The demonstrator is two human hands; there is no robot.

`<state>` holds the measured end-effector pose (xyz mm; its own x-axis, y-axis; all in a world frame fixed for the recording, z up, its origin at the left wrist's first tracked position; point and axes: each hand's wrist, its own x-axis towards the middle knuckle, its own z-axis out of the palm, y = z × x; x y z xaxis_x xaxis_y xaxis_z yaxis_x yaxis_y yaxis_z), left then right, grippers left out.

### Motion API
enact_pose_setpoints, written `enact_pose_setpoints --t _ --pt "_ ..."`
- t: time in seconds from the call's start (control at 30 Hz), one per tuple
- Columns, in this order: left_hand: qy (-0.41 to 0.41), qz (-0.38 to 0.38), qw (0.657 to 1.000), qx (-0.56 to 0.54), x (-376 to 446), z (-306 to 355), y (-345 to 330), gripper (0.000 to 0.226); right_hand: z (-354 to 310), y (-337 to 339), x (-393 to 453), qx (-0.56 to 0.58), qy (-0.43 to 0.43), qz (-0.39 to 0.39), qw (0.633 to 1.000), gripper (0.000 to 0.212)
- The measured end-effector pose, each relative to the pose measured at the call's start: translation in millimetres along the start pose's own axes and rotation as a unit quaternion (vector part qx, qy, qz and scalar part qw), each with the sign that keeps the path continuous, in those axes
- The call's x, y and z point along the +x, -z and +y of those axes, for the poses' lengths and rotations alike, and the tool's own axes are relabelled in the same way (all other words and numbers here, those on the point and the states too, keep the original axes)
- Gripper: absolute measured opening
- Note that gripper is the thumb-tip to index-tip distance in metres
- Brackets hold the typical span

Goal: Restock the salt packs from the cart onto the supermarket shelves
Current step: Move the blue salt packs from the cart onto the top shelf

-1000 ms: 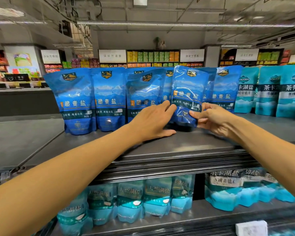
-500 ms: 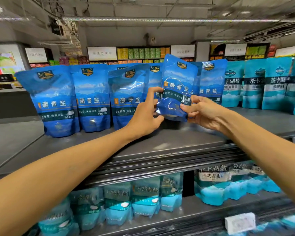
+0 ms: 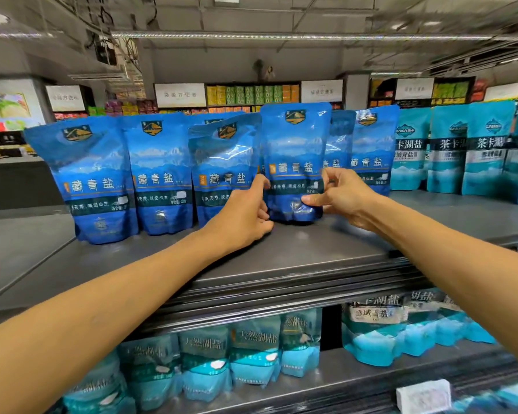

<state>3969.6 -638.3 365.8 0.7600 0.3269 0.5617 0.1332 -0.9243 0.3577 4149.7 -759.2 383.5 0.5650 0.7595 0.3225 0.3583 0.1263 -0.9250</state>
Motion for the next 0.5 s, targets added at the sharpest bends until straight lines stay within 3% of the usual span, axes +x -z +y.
enact_pose_setpoints --t 0.17,0.3,0.43,0.5 --pt "-0.016 0.071 0.996 0.060 1.5 5.1 7.1 0.009 6.9 -16.7 7.8 -0.031 0.019 -0.008 0.999 0.056" --pt "-0.004 0.188 0.979 0.078 1.8 -1.9 26.4 0.019 7.7 -19.6 13.0 -0.056 0.006 -0.034 0.998 0.054" --pt "-0.011 0.176 0.978 0.108 -10.2 -13.1 40.2 0.018 5.4 -21.9 17.6 -0.091 0.002 -0.038 0.995 0.052" --pt "-0.013 0.159 0.980 0.122 -16.6 -17.5 43.7 0.023 4.1 -21.7 17.0 -0.102 0.000 -0.047 0.994 0.039"
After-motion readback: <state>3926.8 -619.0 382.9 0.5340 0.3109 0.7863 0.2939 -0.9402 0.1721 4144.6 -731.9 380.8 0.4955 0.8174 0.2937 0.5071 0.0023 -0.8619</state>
